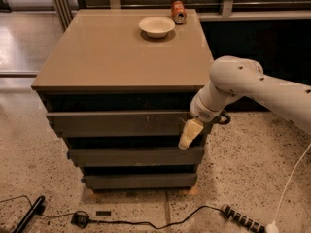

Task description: Open top drawer

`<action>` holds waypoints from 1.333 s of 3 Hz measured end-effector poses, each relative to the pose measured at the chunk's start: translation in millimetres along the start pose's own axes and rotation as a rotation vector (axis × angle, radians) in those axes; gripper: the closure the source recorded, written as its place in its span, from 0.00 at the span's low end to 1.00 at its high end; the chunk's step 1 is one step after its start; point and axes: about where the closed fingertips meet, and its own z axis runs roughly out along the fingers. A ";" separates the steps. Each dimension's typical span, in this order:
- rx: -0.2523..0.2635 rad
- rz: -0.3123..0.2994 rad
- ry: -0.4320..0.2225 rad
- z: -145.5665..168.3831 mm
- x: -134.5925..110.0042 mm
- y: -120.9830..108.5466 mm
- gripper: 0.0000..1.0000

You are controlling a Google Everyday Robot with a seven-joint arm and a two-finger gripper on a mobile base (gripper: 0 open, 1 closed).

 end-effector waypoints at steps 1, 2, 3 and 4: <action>-0.038 -0.005 0.012 10.6 9.4 16.8 0.00; -0.045 -0.007 0.006 11.9 9.1 17.3 0.00; -0.087 -0.008 0.006 9.8 12.1 22.5 0.00; -0.101 -0.010 0.006 5.3 12.4 25.6 0.00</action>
Offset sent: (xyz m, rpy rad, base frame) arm -0.0156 0.0008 -0.0130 -0.0013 0.0325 0.0174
